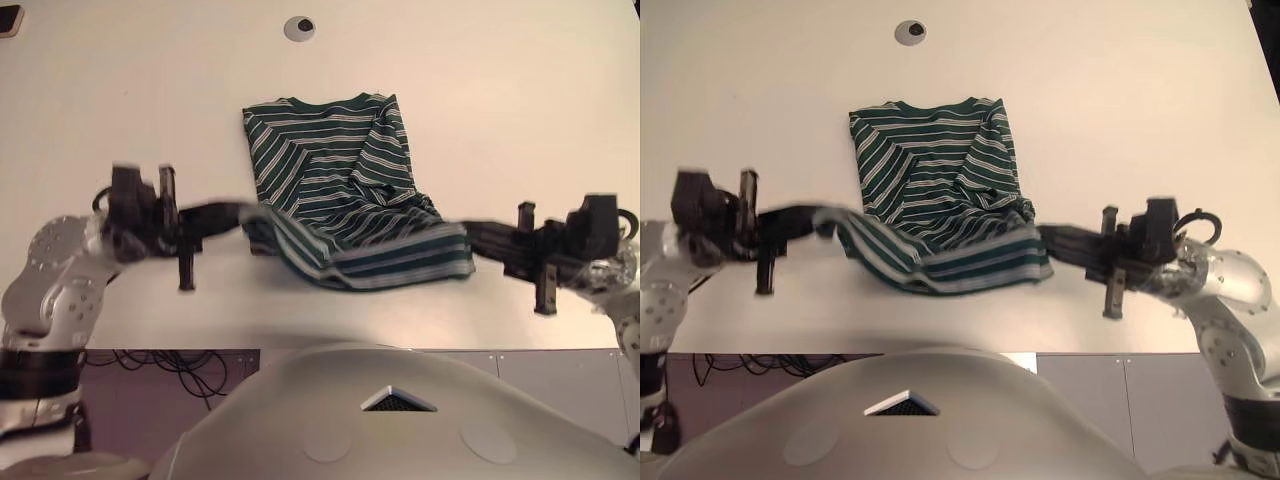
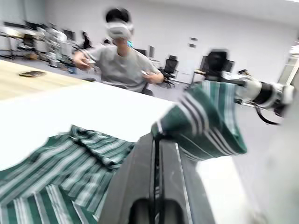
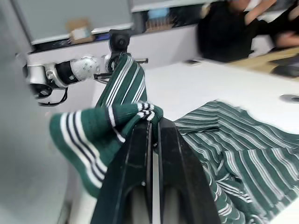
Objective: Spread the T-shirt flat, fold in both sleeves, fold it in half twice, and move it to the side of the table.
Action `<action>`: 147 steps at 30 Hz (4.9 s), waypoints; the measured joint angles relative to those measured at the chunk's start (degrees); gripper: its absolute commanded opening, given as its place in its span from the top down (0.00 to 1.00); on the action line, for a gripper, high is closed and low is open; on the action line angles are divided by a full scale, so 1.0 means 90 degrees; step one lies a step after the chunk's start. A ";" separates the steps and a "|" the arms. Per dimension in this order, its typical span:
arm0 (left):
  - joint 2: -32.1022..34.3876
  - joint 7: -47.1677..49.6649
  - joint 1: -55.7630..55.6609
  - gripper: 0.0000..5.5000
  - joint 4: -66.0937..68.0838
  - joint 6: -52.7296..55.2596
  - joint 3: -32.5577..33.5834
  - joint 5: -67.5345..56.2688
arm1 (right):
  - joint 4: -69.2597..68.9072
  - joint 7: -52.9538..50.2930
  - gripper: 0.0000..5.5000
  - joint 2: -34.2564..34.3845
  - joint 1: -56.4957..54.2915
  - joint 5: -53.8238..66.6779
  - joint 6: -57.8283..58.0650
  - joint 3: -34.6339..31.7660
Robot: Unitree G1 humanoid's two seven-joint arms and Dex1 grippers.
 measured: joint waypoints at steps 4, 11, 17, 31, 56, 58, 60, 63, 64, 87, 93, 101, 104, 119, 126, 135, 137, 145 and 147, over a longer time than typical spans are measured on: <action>-0.0703 0.1084 -0.1334 1.00 0.1188 0.0398 -0.0162 0.0616 | 0.0912 -0.0502 0.99 0.0644 -0.1239 -0.0760 0.0255 0.0604; -0.1845 0.2388 -0.3654 1.00 0.4099 0.0730 -0.0580 0.2229 | 0.4474 -0.1175 0.99 0.1976 -0.4370 -0.1900 0.1492 0.1261; -0.2536 0.2917 -0.4481 0.88 0.6007 0.0197 -0.0776 0.3433 | 0.7702 -0.1068 0.82 0.2941 -0.6020 -0.2925 0.1400 0.1376; -0.2700 0.3738 -0.5129 0.79 0.8275 -0.1488 0.0019 0.4308 | 1.0417 -0.1951 0.71 0.3259 -0.6653 -0.3291 0.0099 -0.0346; -0.1548 0.1100 -0.2074 1.00 0.3618 -0.2997 -0.2293 0.6323 | 0.7934 -0.2891 1.00 0.2832 -0.5030 -0.7920 -0.3667 0.2784; -0.1322 0.1114 -0.2061 1.00 0.3616 -0.3083 -0.2355 0.6477 | 0.7355 -0.2522 1.00 0.2466 -0.4772 -0.8058 -0.3602 0.3027; -0.1061 0.1217 -0.2192 1.00 0.3741 -0.3332 -0.2412 0.6645 | 0.5923 -0.1766 1.00 0.1715 -0.4146 -0.8032 -0.3676 0.3328; -0.0889 0.1345 -0.2451 1.00 0.4148 -0.3564 -0.2413 0.6796 | 0.3952 -0.0782 1.00 0.0954 -0.3199 -0.7511 -0.3491 0.3618; -0.0884 0.1420 -0.2578 1.00 0.4336 -0.3631 -0.2428 0.6865 | 0.3331 -0.0507 1.00 0.0837 -0.2893 -0.7289 -0.3325 0.3767; -0.0338 0.2223 -0.1930 0.81 0.3316 -0.5694 -0.1575 0.5567 | -0.0627 -0.0154 0.81 0.1107 -0.1057 -0.4807 -0.0714 0.3164; 0.0622 0.1820 0.0156 0.65 0.2124 -0.5269 -0.1075 0.5479 | -0.0155 -0.0670 0.63 -0.0065 -0.0267 -0.7030 -0.2205 0.2843; 0.1119 0.1244 0.1484 0.55 0.1611 -0.4800 -0.0997 0.5480 | 0.0719 -0.1392 0.51 -0.0478 -0.0290 -0.8333 -0.3724 0.2755; 0.1124 0.1127 0.1458 0.55 0.1578 -0.4872 -0.1055 0.5512 | 0.1062 -0.1746 0.51 -0.0342 -0.0659 -0.8768 -0.4140 0.2963; 0.0742 0.0492 0.0209 0.55 0.1545 -0.5003 -0.2368 0.5771 | 0.1414 -0.2013 0.55 0.0349 -0.1169 -0.9048 -0.4739 0.4020; 0.0890 0.0083 0.0237 0.76 0.1326 -0.4790 -0.2601 0.5638 | 0.2086 -0.2421 0.82 0.0581 -0.1486 -0.9225 -0.4975 0.4238; 0.1010 0.0297 0.0380 0.72 0.1230 -0.4625 -0.2350 0.5654 | 0.2369 -0.2582 1.00 0.0587 -0.1543 -0.9225 -0.4969 0.4240; 0.1040 0.0423 0.0479 0.67 0.1192 -0.4575 -0.2263 0.5680 | 0.2384 -0.2588 1.00 0.0587 -0.1548 -0.9217 -0.4969 0.4242; 0.1065 0.1350 0.1199 0.56 0.0779 -0.4954 -0.1767 0.6323 | 0.2449 -0.2588 1.00 0.0592 -0.1599 -0.9167 -0.4969 0.4246; 0.1138 0.1358 0.1286 0.56 0.0664 -0.5082 -0.1770 0.6443 | 0.2457 -0.2588 1.00 0.0592 -0.1607 -0.9166 -0.4969 0.4245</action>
